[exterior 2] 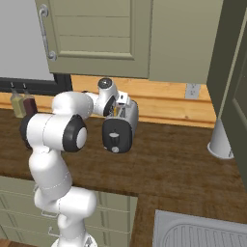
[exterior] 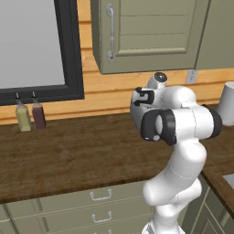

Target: Start the toaster. Once the lever pops up, take the bread to the plate on the dining counter.

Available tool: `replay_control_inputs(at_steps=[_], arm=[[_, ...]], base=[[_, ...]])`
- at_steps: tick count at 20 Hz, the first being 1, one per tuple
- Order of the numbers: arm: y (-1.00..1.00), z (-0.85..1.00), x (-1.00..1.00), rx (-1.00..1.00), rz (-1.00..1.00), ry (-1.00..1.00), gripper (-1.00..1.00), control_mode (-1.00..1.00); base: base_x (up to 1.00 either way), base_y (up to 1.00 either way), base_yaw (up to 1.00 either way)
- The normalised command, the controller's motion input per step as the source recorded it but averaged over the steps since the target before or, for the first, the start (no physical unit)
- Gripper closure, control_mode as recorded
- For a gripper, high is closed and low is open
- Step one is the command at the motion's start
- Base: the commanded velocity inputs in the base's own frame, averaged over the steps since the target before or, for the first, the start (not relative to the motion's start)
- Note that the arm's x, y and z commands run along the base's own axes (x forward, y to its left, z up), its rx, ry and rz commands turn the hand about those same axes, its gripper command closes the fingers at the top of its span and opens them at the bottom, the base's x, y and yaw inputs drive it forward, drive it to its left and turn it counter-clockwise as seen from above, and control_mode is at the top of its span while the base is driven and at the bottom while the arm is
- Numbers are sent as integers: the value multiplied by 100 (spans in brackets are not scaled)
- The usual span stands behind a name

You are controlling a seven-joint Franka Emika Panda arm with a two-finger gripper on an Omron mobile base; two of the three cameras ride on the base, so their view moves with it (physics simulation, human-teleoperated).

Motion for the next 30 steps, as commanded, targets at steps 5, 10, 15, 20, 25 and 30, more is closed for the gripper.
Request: replay_control_inputs(at_steps=[5,10,15,20,25,30], arm=[[0,0,9,0,0,0,100,-100],[0,0,2,0,0,0,100,-100],[0,0,0,0,0,0,100,-100],[0,0,-6,0,0,-10,100,-100],[0,10,-20,0,0,-19,100,-100],[0,32,-25,0,0,-23,100,-100]], base=[[0,0,0],[0,0,0],[0,0,0],[0,0,0],[0,0,0],[0,0,0]])
